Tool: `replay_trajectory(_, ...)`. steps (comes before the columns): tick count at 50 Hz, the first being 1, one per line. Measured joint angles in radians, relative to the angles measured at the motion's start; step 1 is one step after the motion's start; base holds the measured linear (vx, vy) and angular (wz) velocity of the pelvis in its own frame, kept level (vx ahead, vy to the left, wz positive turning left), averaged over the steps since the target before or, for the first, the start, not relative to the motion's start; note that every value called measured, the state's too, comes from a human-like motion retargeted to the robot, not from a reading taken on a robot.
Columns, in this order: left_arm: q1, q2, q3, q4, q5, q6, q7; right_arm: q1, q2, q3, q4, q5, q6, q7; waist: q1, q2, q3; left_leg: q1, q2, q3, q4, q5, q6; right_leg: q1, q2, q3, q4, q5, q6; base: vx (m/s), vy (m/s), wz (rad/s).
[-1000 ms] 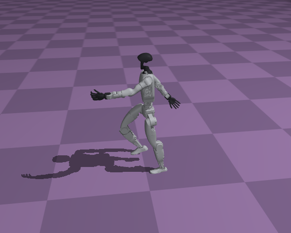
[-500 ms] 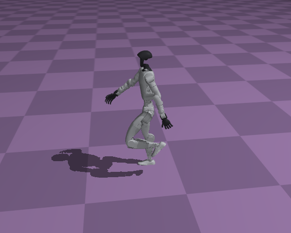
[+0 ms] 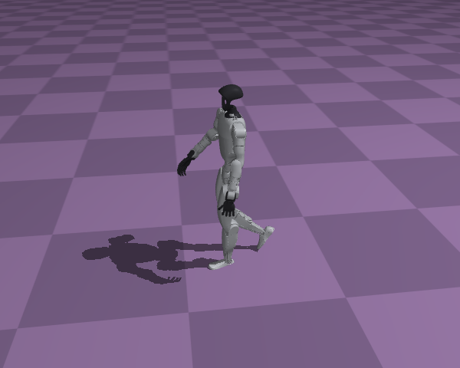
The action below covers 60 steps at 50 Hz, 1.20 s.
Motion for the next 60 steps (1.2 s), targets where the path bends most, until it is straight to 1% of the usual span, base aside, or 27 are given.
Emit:
replay_trajectory(3,-0.258,0.048,0.047,-0.055,-0.087,0.024,0.091,0.210,0.099,-0.004,0.231,-0.126,0.072,0.060,-0.121,0.038,-0.012,0.034,0.004,-0.155,0.027,-0.031,0.025,-0.242,-0.034,-0.100,0.472,-0.011,-0.059,0.64,0.12,2.43)
replay_trajectory(6,-0.503,0.094,0.073,-0.139,-0.230,0.040,0.126,0.405,0.169,-0.028,0.411,-0.265,0.096,0.169,-0.242,0.081,-0.006,0.075,0.016,-0.305,0.047,-0.051,0.044,-0.442,-0.051,-0.140,0.777,-0.099,-0.083,0.62,0.05,2.45)
replay_trajectory(9,-0.710,0.144,0.060,-0.229,-0.360,0.023,0.140,0.604,0.206,-0.010,0.471,-0.323,0.080,0.272,-0.351,0.118,-0.003,0.127,0.038,-0.432,0.028,-0.052,0.066,-0.606,-0.068,-0.151,0.904,-0.203,-0.082,0.59,-0.03,2.16)
replay_trajectory(12,-0.858,0.191,0.032,-0.308,-0.457,-0.021,0.146,0.795,0.220,0.045,0.438,-0.293,0.057,0.358,-0.436,0.145,-0.005,0.177,0.068,-0.524,0.012,-0.053,0.083,-0.716,-0.095,-0.143,0.864,-0.289,-0.090,0.58,-0.11,1.68)
replay_trajectory(15,-0.962,0.231,0.005,-0.360,-0.570,-0.067,0.138,0.931,0.216,0.114,0.374,-0.222,0.053,0.466,-0.489,0.156,-0.017,0.197,0.089,-0.591,0.018,-0.061,0.088,-0.775,-0.127,-0.129,0.674,-0.331,-0.104,0.55,-0.18,1.18)
replay_trajectory(17,-0.998,0.243,-0.005,-0.382,-0.653,-0.094,0.120,0.972,0.212,0.157,0.347,-0.181,0.064,0.536,-0.504,0.158,-0.037,0.191,0.092,-0.625,0.037,-0.072,0.082,-0.773,-0.146,-0.125,0.444,-0.331,-0.105,0.53,-0.20,0.90)
replay_trajectory(19,-1.007,0.243,-0.004,-0.398,-0.728,-0.115,0.092,0.979,0.211,0.191,0.337,-0.159,0.075,0.585,-0.513,0.158,-0.064,0.178,0.089,-0.660,0.060,-0.086,0.068,-0.722,-0.158,-0.122,0.126,-0.319,-0.096,0.54,-0.22,0.95)
replay_trajectory(22,-0.968,0.222,0.023,-0.418,-0.811,-0.134,0.071,0.920,0.208,0.211,0.357,-0.177,0.079,0.592,-0.542,0.133,-0.076,0.202,0.051,-0.742,0.085,-0.107,0.044,-0.498,-0.179,-0.077,-0.519,-0.236,-0.062,0.61,-0.26,1.56)
replay_trajectory(23,-0.948,0.213,0.041,-0.423,-0.834,-0.141,0.093,0.870,0.204,0.203,0.374,-0.205,0.080,0.571,-0.564,0.109,-0.050,0.246,0.023,-0.788,0.086,-0.112,0.042,-0.369,-0.206,-0.045,-0.751,-0.176,-0.044,0.70,-0.32,1.95)
replay_trajectory(25,-0.902,0.201,0.050,-0.437,-0.836,-0.175,0.142,0.735,0.215,0.181,0.433,-0.309,0.064,0.483,-0.577,0.041,0.043,0.377,-0.013,-0.862,0.077,-0.120,0.032,-0.153,-0.252,0.006,-1.012,-0.056,0.047,0.70,-0.44,1.31)
replay_trajectory(27,-0.811,0.177,0.019,-0.430,-0.783,-0.182,0.152,0.607,0.230,0.197,0.480,-0.374,0.061,0.374,-0.490,0.022,0.075,0.432,0.032,-0.835,0.098,-0.123,0.006,-0.110,-0.168,0.059,-1.023,0.011,0.084,0.63,-0.76,-0.38)
replay_trajectory(29,-0.690,0.147,-0.020,-0.406,-0.730,-0.171,0.175,0.452,0.215,0.213,0.520,-0.393,0.083,0.257,-0.391,0.004,0.098,0.437,0.026,-0.766,0.171,-0.080,0.006,-0.072,-0.130,0.091,-1.028,0.058,0.084,0.58,-0.62,-0.90)
replay_trajectory(30,-0.617,0.131,-0.043,-0.386,-0.703,-0.157,0.190,0.378,0.202,0.220,0.536,-0.396,0.100,0.201,-0.343,-0.013,0.107,0.428,-0.001,-0.719,0.232,-0.049,0.017,-0.048,-0.139,0.103,-1.028,0.063,0.084,0.55,-0.27,-0.65)
replay_trajectory(31,-0.532,0.114,-0.069,-0.350,-0.656,-0.129,0.201,0.308,0.180,0.224,0.545,-0.378,0.121,0.159,-0.311,-0.042,0.104,0.355,-0.057,-0.642,0.396,-0.042,0.043,-0.032,-0.185,0.111,-1.022,0.046,0.084,0.50,-0.08,-0.17)
replay_trajectory(32,-0.446,0.093,-0.093,-0.307,-0.602,-0.101,0.206,0.239,0.153,0.226,0.548,-0.349,0.137,0.118,-0.294,-0.073,0.084,0.244,-0.110,-0.561,0.588,-0.040,0.074,-0.032,-0.242,0.110,-1.018,0.029,0.084,0.42,0.11,0.81)
replay_trajectory(33,-0.359,0.067,-0.111,-0.249,-0.535,-0.073,0.196,0.171,0.112,0.225,0.543,-0.298,0.143,0.078,-0.308,-0.105,0.028,0.059,-0.158,-0.469,0.835,-0.046,0.111,-0.066,-0.319,0.090,-1.017,0.015,0.084,0.36,0.10,1.47)
replay_trajectory(35,-0.203,0.021,-0.108,-0.113,-0.400,-0.025,0.173,0.015,0.018,0.170,0.514,-0.202,0.126,-0.012,-0.327,-0.108,-0.051,-0.255,-0.110,-0.298,1.267,-0.090,0.155,-0.115,-0.351,0.045,-1.015,-0.013,0.042,0.35,-0.06,1.64)
replay_trajectory(38,0.014,-0.021,-0.003,0.063,-0.240,0.033,0.171,-0.202,-0.138,-0.005,0.413,-0.031,0.075,-0.101,-0.291,-0.103,-0.059,-0.490,0.022,-0.136,1.685,-0.218,0.206,-0.089,-0.330,-0.001,-1.016,-0.049,-0.008,0.41,-0.20,0.83)
replay_trajectory(40,0.158,-0.021,0.082,0.119,-0.198,0.047,0.179,-0.328,-0.243,-0.104,0.335,0.114,0.040,-0.131,-0.245,-0.106,-0.052,-0.604,0.084,-0.068,1.864,-0.291,0.228,-0.065,-0.316,-0.024,-1.023,-0.066,-0.030,0.41,-0.17,0.44)
replay_trajectory(43,0.380,0.026,0.178,0.096,-0.243,0.028,0.167,-0.475,-0.395,-0.174,0.227,0.274,-0.003,-0.173,-0.149,-0.122,-0.035,-0.740,0.122,-0.020,1.963,-0.326,0.227,-0.033,-0.300,-0.049,-1.032,-0.085,-0.049,0.39,-0.13,0.26)
replay_trajectory(45,0.515,0.069,0.219,0.054,-0.303,0.009,0.139,-0.554,-0.494,-0.184,0.171,0.319,-0.027,-0.203,-0.077,-0.137,-0.022,-0.813,0.104,-0.021,1.938,-0.307,0.200,-0.014,-0.294,-0.061,-1.034,-0.096,-0.054,0.38,-0.08,0.17)
replay_trajectory(48,0.658,0.129,0.264,0.016,-0.386,-0.014,0.132,-0.647,-0.619,-0.177,0.120,0.311,-0.050,-0.250,0.018,-0.158,-0.003,-0.868,0.039,-0.054,1.762,-0.255,0.150,0.013,-0.288,-0.080,-1.034,-0.112,-0.050,0.38,-0.05,0.23)
replay_trajectory(50,0.712,0.151,0.295,0.019,-0.435,-0.022,0.180,-0.699,-0.677,-0.166,0.102,0.300,-0.055,-0.288,0.062,-0.170,0.005,-0.849,0.026,-0.043,1.572,-0.231,0.156,0.028,-0.284,-0.099,-1.034,-0.122,-0.042,0.39,-0.03,0.40)
replay_trajectory(53,0.714,0.143,0.345,0.063,-0.543,-0.033,0.324,-0.743,-0.707,-0.143,0.072,0.306,-0.050,-0.348,0.093,-0.189,0.006,-0.692,0.062,0.125,1.132,-0.223,0.224,0.044,-0.281,-0.134,-1.034,-0.133,-0.018,0.41,0.02,0.52)
replay_trajectory(55,0.675,0.109,0.376,0.094,-0.648,-0.052,0.429,-0.743,-0.700,-0.126,0.032,0.302,-0.047,-0.390,0.111,-0.192,0.023,-0.486,0.029,0.330,0.690,-0.195,0.209,0.067,-0.278,-0.148,-1.030,-0.143,0.013,0.45,0.10,0.33)
replay_trajectory(57,0.630,0.057,0.426,0.115,-0.695,-0.064,0.475,-0.682,-0.680,-0.136,-0.037,0.255,-0.061,-0.406,0.119,-0.109,0.036,-0.282,-0.002,0.507,0.283,-0.132,0.100,0.132,-0.189,-0.161,-1.015,-0.160,0.024,0.49,0.16,0.47)
replay_trajectory(60,0.535,-0.041,0.491,0.124,-0.723,-0.056,0.439,-0.498,-0.652,-0.167,-0.172,0.124,-0.085,-0.342,0.061,0.029,0.055,-0.110,-0.012,0.609,0.000,-0.056,-0.041,0.251,-0.059,-0.219,-0.984,-0.145,0.005,0.51,0.17,1.69)
